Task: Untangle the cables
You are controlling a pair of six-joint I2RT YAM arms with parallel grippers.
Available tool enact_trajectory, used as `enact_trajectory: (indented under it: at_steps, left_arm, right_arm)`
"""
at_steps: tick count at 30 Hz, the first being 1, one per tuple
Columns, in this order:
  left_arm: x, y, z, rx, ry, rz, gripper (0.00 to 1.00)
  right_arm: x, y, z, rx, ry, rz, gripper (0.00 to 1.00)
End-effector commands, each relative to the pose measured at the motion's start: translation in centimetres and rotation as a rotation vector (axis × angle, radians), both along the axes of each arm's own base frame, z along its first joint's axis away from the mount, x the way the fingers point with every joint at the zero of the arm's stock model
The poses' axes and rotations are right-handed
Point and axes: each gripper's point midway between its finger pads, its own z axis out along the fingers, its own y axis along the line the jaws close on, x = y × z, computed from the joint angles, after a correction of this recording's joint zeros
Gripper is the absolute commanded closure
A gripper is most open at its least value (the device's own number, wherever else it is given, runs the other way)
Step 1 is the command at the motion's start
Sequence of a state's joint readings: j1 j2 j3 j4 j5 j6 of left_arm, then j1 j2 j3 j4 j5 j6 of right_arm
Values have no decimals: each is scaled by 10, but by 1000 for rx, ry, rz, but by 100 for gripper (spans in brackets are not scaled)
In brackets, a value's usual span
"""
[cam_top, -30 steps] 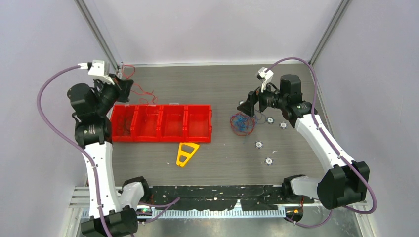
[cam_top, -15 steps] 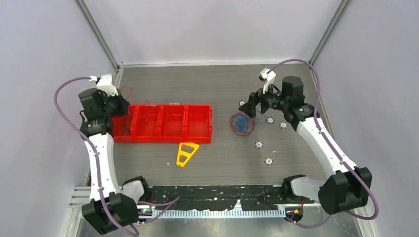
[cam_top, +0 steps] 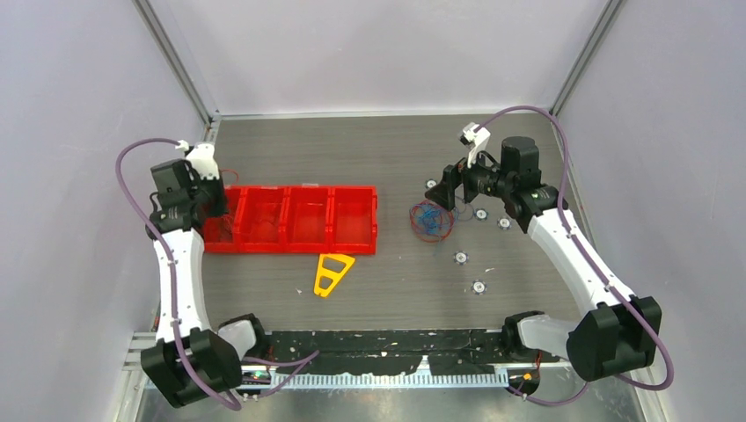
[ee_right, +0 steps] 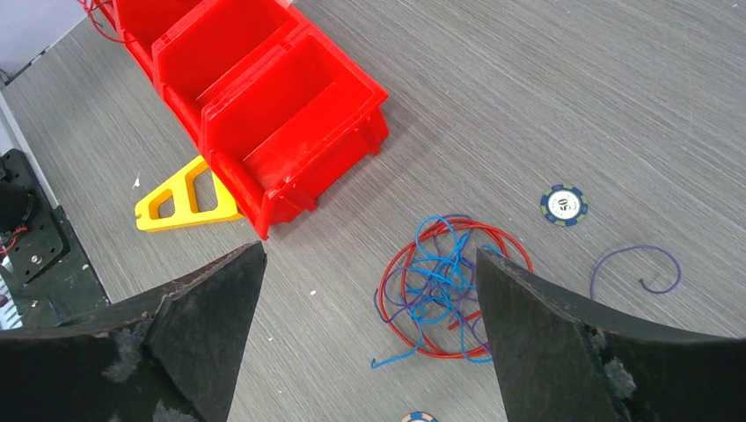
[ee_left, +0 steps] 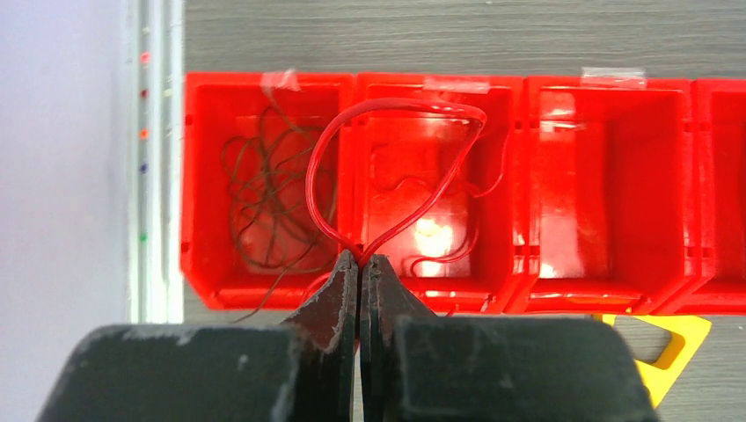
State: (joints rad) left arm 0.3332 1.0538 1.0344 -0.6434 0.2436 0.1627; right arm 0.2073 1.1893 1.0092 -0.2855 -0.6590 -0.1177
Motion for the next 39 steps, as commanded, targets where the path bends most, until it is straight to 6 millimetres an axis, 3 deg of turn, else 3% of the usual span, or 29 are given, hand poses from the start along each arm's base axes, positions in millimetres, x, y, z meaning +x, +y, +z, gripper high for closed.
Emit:
enact_trajectory:
  at_steps: [1, 6, 11, 15, 20, 28, 29, 32, 36, 39]
  left_arm:
    - [29, -30, 4, -74, -70, -135, 100]
    - [61, -40, -23, -99, -28, -152, 100]
    - [74, -41, -66, -138, 90, -179, 100]
    - [67, -42, -99, -133, 214, -229, 100]
    - [53, -37, -125, -60, 339, -281, 100]
    - [44, -44, -149, 13, 479, -324, 100]
    - [43, -44, -149, 20, 486, -324, 96]
    - [45, -43, -132, 32, 443, -309, 72]
    - [44, -47, -84, 37, 357, -307, 47]
    - [40, -53, -47, 33, 292, -338, 36]
  right_arm:
    - [7, 1, 10, 11, -24, -1, 5]
    - [10, 2, 10, 11, -21, 1, 5]
    - [8, 1, 7, 3, -15, 2, 5]
    - [5, -1, 6, -6, -11, -2, 5]
    - [1, -2, 5, -9, -10, -4, 5]
    - [4, 0, 8, -10, -10, 7, 5]
    - [4, -1, 8, -13, -8, 8, 5]
    - [5, -2, 9, -31, -20, 11, 5]
    - [1, -8, -3, -85, 15, 12, 5]
    - [-1, -15, -21, -146, 68, 5, 5]
